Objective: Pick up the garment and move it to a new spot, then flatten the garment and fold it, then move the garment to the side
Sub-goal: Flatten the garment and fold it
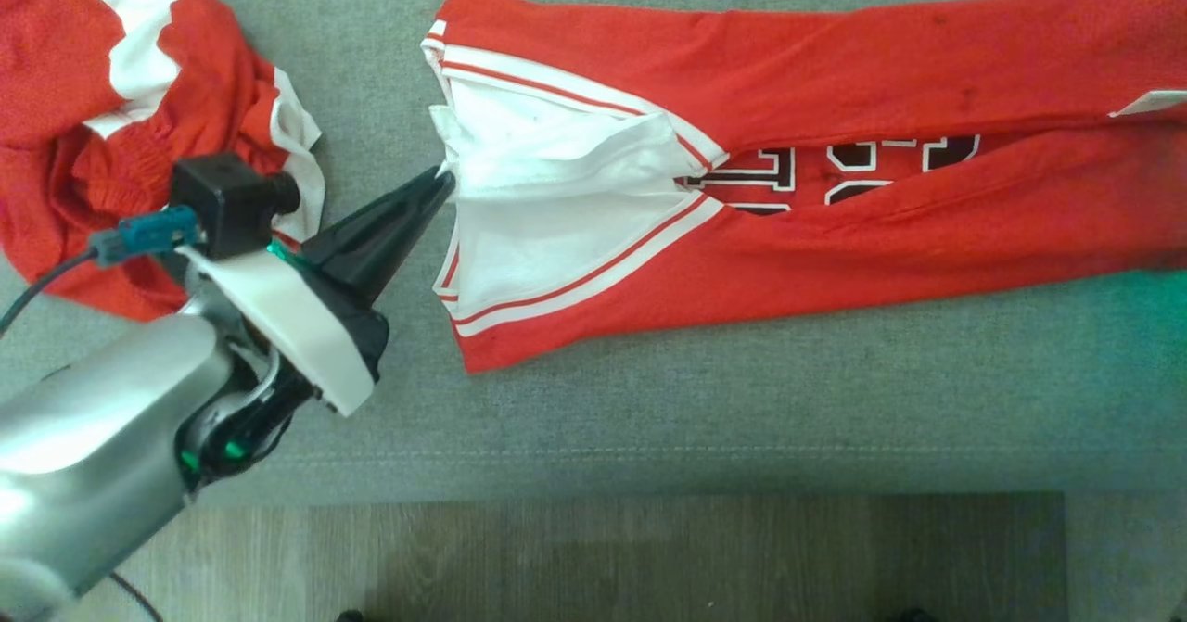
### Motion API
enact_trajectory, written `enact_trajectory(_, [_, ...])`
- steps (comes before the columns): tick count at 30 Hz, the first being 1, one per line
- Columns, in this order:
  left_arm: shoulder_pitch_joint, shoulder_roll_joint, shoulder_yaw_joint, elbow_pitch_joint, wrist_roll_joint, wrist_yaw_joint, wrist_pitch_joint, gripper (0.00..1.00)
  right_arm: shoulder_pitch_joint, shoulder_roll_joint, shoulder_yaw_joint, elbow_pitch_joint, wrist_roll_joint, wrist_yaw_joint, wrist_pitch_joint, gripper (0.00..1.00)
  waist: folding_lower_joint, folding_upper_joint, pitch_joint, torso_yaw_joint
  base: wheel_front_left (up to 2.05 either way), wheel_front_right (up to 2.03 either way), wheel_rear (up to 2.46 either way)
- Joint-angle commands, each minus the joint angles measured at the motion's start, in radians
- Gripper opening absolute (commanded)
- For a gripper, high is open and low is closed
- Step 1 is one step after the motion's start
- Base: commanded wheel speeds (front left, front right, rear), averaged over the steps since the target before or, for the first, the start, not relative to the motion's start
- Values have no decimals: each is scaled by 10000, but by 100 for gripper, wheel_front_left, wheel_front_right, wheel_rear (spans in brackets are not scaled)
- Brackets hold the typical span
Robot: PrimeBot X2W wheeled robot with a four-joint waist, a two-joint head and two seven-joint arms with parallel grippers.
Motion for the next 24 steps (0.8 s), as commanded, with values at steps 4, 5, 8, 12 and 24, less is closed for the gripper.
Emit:
enact_trajectory(4, [269,-34,774,262,-42,-82,-119,49,125,56,204,-327,48,-4,-223,100,0,-1,-171,2,0,0,0])
enact_trajectory(5, [367,-109,797,367,-79,-80,-119,95,140,70,180,-348,27,-4,-334,100,0,-1,-241,-3,0,0,0])
enact_trajectory(8, [668,-407,1291,492,-240,126,-119,100,243,158,102,-402,-17,-4,-712,100,0,-1,-509,-26,0,0,0])
enact_trajectory(12, [1341,-754,2434,359,67,758,-119,100,393,343,37,-437,-126,-4,-1436,100,0,-1,-943,-77,0,0,0])
enact_trajectory(24, [4623,-2718,5821,-1150,4232,3215,-120,100,510,1042,-834,848,-624,-4,-3974,100,0,-1,-2169,161,0,0,0])
